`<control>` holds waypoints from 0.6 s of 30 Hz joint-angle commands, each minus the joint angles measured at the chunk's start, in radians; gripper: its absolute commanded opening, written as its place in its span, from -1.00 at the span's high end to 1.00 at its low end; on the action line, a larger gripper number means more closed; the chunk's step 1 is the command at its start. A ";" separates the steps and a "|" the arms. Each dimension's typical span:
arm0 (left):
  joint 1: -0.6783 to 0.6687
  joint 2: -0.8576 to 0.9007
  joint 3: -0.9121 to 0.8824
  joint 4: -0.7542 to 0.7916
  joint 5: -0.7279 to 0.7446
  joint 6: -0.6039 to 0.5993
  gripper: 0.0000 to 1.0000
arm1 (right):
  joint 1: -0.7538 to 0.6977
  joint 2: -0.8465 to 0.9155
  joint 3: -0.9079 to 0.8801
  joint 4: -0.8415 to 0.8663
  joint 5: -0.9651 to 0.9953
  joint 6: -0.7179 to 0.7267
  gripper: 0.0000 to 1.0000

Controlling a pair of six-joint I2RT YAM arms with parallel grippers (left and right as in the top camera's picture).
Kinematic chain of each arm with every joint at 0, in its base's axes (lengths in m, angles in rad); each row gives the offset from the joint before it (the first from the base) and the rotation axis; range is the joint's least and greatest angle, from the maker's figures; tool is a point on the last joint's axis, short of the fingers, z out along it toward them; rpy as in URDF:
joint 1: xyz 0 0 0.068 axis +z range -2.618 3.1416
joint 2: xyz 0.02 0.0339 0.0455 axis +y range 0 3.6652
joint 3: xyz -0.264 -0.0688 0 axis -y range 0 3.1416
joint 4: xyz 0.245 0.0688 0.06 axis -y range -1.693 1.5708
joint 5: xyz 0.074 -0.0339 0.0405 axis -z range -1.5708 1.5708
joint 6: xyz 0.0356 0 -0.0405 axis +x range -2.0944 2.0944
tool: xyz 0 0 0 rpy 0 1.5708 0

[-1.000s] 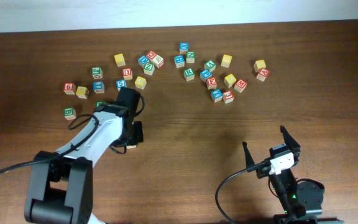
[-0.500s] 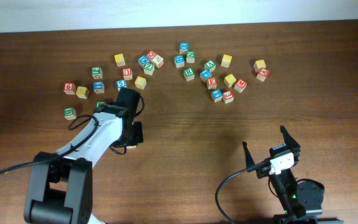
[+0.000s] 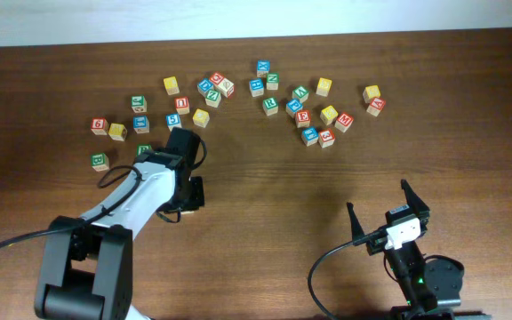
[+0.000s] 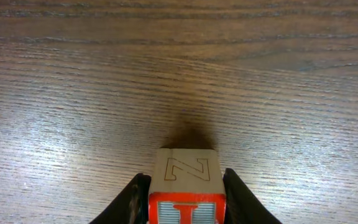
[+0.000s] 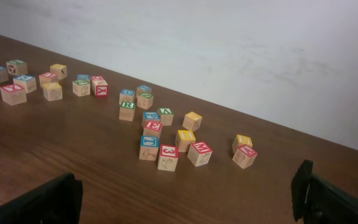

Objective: Spell out ICRA
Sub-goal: 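Lower the I block onto the table and open the left gripper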

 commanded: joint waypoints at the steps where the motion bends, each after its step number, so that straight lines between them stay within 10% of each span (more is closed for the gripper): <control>1: -0.005 0.000 -0.009 0.010 -0.009 0.005 0.34 | 0.006 -0.007 -0.005 -0.005 -0.012 0.004 -0.97; 18: -0.005 0.000 -0.009 0.043 -0.115 0.006 0.49 | 0.006 -0.006 -0.005 -0.005 -0.012 0.004 -0.97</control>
